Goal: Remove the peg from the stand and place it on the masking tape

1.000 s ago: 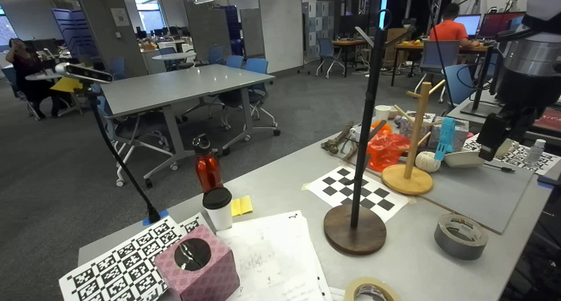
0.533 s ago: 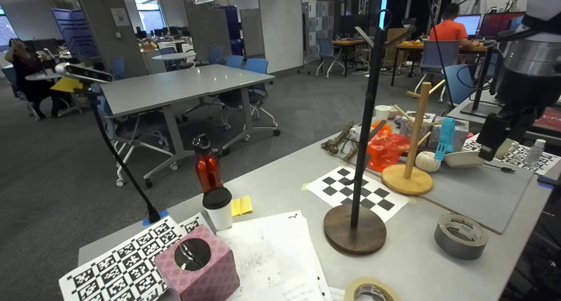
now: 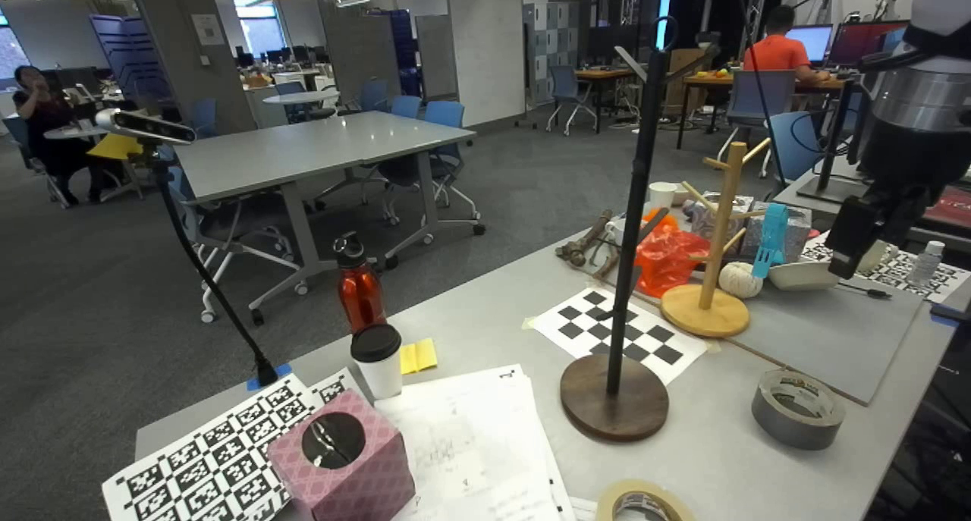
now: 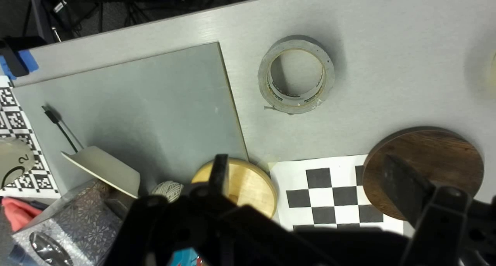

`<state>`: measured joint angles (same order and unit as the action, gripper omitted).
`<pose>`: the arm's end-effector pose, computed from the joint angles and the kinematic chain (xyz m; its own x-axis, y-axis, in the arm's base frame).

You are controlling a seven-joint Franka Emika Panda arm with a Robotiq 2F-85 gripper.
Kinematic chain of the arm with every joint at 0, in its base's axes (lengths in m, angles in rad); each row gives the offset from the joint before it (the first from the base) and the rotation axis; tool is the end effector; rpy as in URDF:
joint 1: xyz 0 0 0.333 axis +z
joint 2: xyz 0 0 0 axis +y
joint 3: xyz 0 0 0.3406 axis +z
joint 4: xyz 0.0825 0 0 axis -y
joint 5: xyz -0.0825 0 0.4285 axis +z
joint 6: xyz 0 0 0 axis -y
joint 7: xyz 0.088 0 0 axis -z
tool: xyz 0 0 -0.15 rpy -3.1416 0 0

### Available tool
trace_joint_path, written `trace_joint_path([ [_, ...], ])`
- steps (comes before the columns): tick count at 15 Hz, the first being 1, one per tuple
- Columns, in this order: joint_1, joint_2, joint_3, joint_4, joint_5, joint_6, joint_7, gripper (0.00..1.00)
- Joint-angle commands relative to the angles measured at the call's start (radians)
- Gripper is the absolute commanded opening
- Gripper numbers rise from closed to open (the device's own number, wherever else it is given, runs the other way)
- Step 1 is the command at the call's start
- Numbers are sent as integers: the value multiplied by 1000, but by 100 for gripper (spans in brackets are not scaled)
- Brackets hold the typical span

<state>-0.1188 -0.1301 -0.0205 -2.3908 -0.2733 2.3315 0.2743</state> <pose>0.5133 -0.0850 0.3303 0.9701 -0.2186 0.1052 -0.2350 -0.9544 0.1840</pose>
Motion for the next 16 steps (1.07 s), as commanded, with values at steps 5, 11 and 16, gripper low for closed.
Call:
trace_joint_path([
  [5, 4, -2, -5, 3, -19, -12, 15, 100],
  [11, 0, -2, -3, 1, -52, 10, 37, 100],
  [16, 7, 0, -7, 2, -27, -3, 12, 100],
])
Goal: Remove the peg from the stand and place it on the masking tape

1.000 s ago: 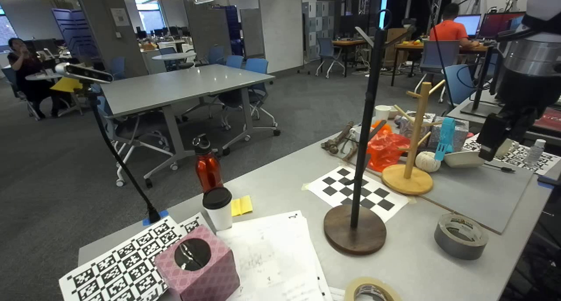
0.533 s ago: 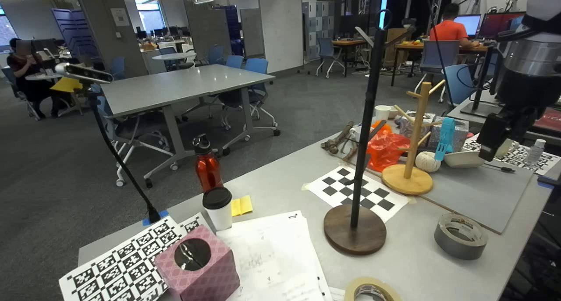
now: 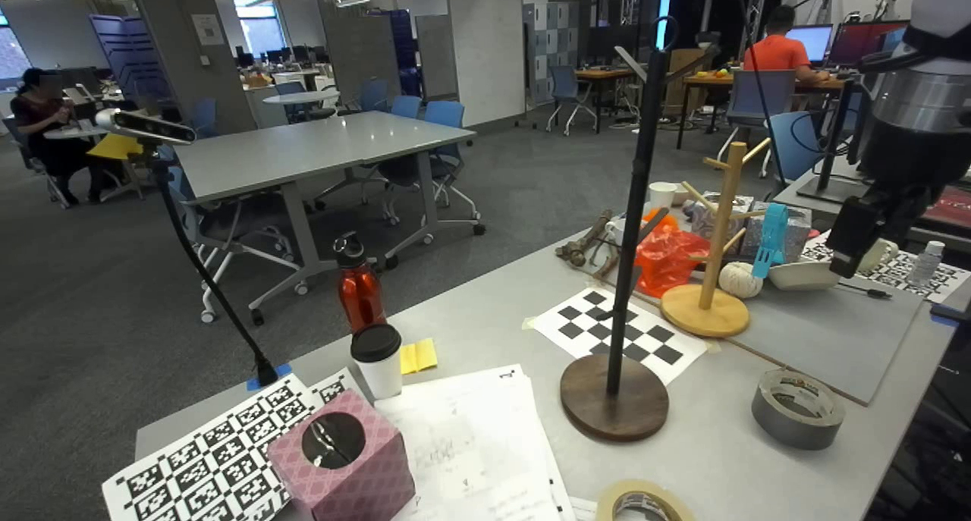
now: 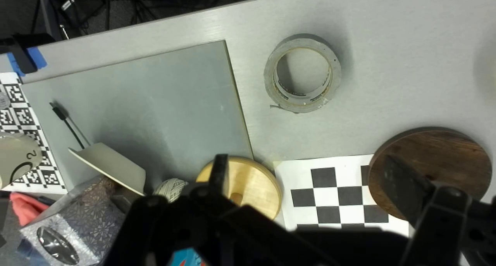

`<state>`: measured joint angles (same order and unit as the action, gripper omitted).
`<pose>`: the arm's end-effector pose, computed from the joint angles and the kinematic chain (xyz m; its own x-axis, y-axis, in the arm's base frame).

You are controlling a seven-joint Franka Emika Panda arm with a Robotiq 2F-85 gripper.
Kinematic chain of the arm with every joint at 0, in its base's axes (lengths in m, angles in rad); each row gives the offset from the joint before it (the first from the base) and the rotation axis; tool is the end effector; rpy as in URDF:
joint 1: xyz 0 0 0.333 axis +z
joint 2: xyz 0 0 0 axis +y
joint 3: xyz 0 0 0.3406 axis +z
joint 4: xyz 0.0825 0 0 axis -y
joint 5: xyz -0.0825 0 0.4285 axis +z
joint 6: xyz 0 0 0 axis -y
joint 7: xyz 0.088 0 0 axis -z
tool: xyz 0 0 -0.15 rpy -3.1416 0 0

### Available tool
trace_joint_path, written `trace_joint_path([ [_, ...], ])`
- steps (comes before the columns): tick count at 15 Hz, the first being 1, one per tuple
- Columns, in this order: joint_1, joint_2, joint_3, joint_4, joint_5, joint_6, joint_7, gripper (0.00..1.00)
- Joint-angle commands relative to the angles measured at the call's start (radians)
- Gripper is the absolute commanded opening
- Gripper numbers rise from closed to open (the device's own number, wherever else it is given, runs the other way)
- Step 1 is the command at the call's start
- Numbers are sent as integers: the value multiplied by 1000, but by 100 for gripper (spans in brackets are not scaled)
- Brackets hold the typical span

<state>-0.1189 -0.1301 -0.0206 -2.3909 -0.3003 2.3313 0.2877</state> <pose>0.5133 -0.0863 0.3305 0.9710 -0.2127 0.1092 -0.2313 -0.9515 0.2029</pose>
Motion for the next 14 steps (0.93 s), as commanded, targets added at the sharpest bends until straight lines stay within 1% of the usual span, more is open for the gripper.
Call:
trace_joint_path([
  [1, 7, 0, -7, 2, 0, -3, -1, 100],
  [6, -2, 15, -17, 13, -5, 11, -14, 100],
  [11, -17, 61, -58, 47, -1, 23, -39, 100],
  [14, -23, 110, -84, 94, 7, 39, -52, 100],
])
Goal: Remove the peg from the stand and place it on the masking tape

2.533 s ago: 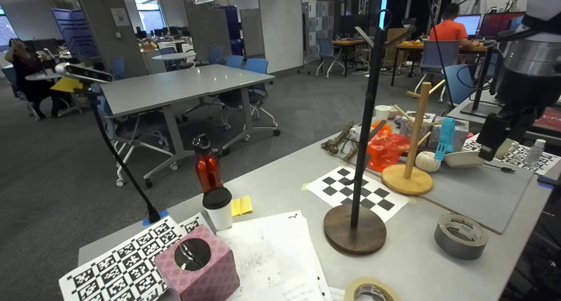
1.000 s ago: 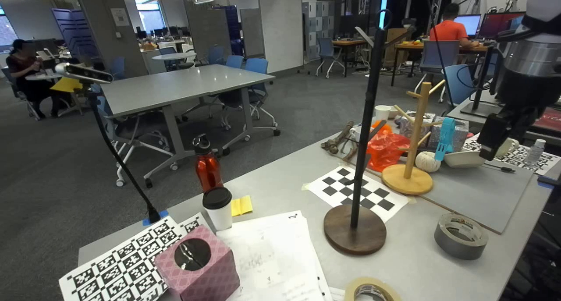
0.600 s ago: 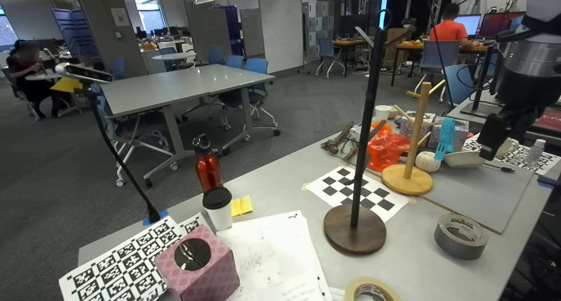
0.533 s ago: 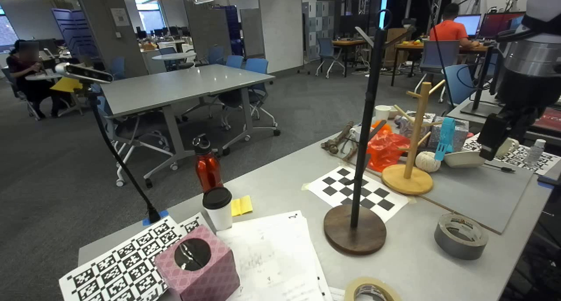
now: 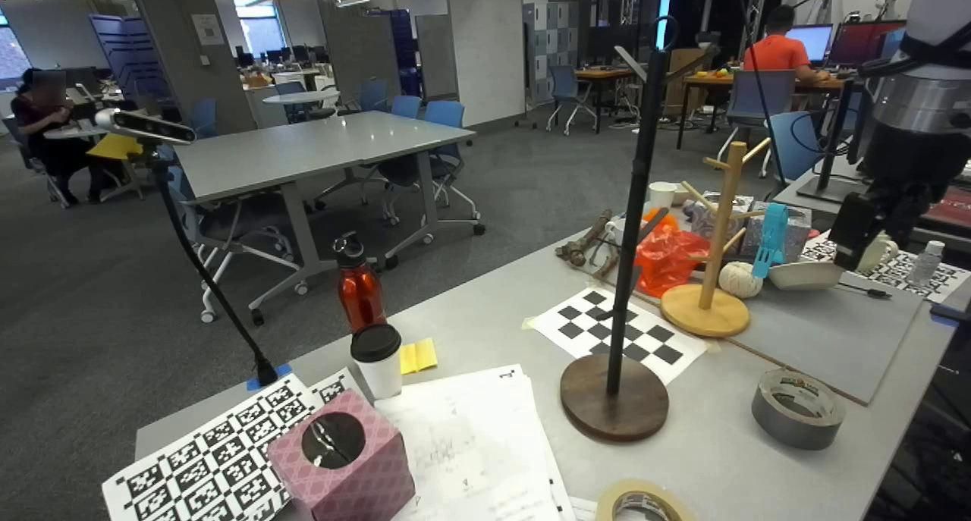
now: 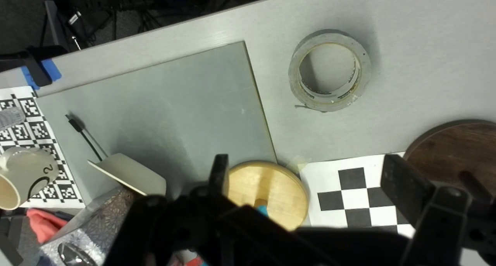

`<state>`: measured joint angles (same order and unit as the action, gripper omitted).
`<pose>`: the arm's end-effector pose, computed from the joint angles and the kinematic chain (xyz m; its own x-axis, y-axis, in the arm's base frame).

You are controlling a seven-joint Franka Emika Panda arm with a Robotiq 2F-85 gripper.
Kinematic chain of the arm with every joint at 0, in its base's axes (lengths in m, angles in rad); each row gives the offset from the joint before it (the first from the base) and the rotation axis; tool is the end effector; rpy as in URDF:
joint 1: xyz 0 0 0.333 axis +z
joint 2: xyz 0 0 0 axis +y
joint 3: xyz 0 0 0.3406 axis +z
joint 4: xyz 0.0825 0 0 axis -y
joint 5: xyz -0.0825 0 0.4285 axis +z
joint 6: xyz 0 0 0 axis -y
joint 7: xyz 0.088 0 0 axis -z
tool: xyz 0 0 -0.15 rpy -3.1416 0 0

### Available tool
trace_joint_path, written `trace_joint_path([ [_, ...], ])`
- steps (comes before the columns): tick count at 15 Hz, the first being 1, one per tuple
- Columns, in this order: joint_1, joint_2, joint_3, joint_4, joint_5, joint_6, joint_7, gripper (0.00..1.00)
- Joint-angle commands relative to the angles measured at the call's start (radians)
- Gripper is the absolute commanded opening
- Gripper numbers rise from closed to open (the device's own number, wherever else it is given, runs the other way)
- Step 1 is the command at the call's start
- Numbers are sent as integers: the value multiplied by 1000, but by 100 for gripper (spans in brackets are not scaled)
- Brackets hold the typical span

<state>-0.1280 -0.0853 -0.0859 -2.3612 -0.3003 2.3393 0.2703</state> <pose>0.5167 -0.1261 0.3217 0.9588 -0.2669 0.0977 -0.2816 -0.9386 0.1994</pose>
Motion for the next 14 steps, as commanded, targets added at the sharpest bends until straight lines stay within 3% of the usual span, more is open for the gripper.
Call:
trace_joint_path([
  [1, -14, 83, -26, 82, 10, 35, -39, 100],
  [14, -29, 328, -85, 338, 85, 75, -129, 100],
])
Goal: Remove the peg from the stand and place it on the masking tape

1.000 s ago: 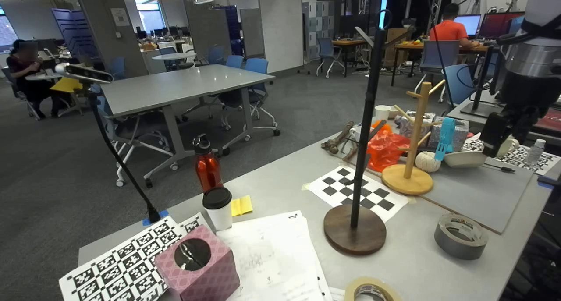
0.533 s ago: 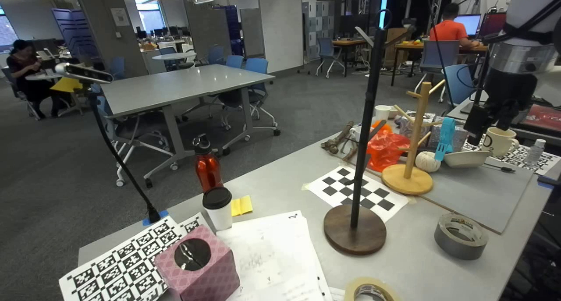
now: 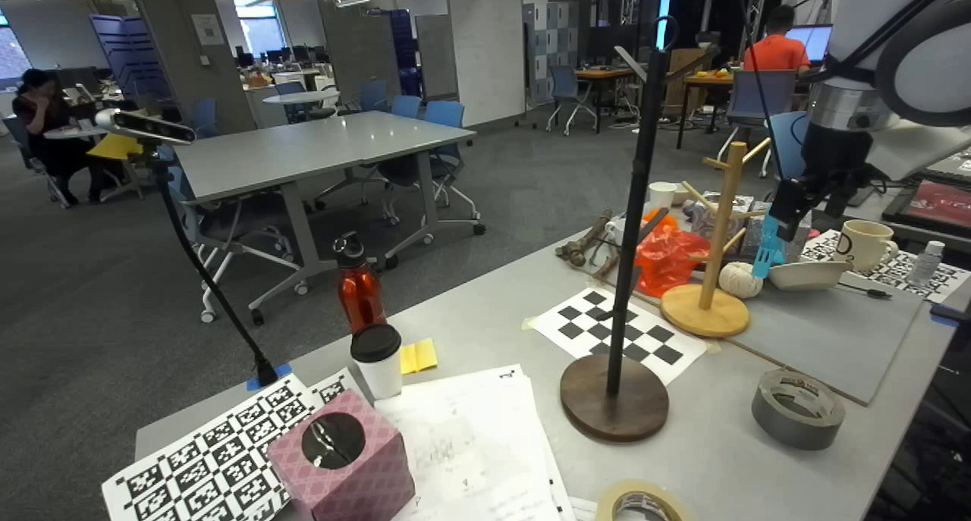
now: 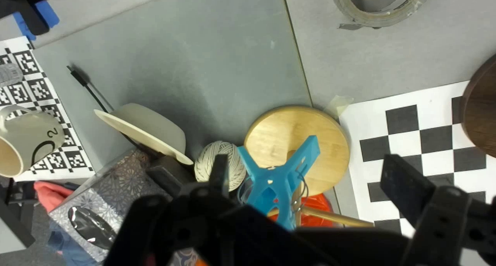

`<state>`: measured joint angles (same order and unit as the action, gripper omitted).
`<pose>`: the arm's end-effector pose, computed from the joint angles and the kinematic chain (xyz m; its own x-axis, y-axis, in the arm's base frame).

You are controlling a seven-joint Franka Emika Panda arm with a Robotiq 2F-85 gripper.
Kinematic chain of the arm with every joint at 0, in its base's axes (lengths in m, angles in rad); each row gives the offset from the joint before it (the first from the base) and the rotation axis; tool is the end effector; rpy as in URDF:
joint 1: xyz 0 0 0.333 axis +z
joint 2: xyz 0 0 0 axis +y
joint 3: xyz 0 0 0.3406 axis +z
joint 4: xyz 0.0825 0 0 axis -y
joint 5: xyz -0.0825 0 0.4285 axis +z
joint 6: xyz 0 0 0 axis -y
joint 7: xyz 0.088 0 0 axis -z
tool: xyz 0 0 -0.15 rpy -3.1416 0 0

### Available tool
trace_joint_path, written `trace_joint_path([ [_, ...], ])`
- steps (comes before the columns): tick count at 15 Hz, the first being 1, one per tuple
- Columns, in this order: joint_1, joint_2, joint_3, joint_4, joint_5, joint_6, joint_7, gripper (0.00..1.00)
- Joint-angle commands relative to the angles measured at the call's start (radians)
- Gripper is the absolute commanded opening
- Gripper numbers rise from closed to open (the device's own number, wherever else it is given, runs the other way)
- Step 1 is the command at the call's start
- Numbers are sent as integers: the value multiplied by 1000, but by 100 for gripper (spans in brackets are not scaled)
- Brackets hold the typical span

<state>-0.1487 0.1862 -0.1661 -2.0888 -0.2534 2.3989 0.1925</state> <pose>0.5973 -0.2032 0.3027 0.9421 -0.3034 0.1428 -0.3275 -0.9240 0.1973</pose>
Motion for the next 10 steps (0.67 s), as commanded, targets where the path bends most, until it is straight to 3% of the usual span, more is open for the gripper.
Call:
trace_joint_path([
  [1, -9, 66, -6, 71, 43, 20, -55, 100],
  [10, -20, 100, -35, 94, 41, 94, -58, 100],
])
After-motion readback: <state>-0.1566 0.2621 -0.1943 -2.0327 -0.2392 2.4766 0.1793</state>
